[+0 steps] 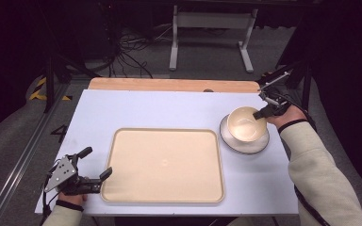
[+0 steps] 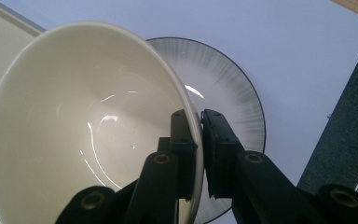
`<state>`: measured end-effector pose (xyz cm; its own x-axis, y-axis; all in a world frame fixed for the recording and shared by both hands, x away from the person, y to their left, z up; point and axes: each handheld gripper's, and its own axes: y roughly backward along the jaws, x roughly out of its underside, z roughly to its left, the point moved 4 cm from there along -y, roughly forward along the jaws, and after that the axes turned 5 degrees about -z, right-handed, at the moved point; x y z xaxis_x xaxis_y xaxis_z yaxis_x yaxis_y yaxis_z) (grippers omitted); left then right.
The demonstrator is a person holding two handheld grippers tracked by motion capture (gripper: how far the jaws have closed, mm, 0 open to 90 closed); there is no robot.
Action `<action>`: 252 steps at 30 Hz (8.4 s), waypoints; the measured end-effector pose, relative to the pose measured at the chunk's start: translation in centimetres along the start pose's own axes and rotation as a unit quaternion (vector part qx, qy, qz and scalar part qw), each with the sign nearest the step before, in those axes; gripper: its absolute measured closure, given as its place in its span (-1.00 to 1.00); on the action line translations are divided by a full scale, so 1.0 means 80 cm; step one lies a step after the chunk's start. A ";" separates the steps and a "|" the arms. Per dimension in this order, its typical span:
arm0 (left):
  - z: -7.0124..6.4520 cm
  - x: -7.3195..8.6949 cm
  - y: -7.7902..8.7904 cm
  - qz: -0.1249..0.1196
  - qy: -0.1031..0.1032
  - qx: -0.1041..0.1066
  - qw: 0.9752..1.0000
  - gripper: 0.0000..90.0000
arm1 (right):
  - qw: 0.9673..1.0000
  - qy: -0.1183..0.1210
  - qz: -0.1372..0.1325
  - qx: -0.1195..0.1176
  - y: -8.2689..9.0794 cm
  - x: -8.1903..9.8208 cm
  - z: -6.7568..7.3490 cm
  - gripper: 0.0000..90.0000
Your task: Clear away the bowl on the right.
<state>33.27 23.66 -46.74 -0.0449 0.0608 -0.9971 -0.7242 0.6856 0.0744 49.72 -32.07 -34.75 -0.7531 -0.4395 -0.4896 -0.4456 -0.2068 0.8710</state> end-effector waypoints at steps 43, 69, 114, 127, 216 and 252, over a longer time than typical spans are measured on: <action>-0.001 0.000 0.000 0.002 -0.004 0.003 1.000 -1.00 | 0.990 0.102 -0.035 -0.094 0.003 -0.066 0.148 0.85; -0.002 0.000 0.000 0.001 -0.005 0.002 1.000 -1.00 | 0.973 0.169 -0.045 -0.148 -0.002 -0.083 0.245 0.85; -0.002 0.000 0.000 0.004 -0.008 0.006 1.000 -1.00 | 0.962 0.161 0.033 -0.217 -0.112 -0.072 0.313 0.82; -0.002 0.000 -0.001 0.004 -0.007 0.005 1.000 -1.00 | 0.961 0.156 0.049 -0.223 -0.127 -0.066 0.313 0.81; -0.002 0.000 -0.001 0.005 -0.006 0.004 1.000 -1.00 | 0.967 0.156 -0.094 -0.177 -0.009 -0.016 0.235 -0.54; -0.002 0.000 -0.001 0.004 -0.007 0.002 1.000 -1.00 | 0.924 0.118 -0.340 -0.129 -0.029 0.074 0.163 -1.00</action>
<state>33.26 23.50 -46.76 -0.0412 0.0764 -0.9962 -0.7217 0.6872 0.0825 39.95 -22.76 -40.18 -0.2019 -0.3033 -0.9312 -0.6230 -0.6939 0.3611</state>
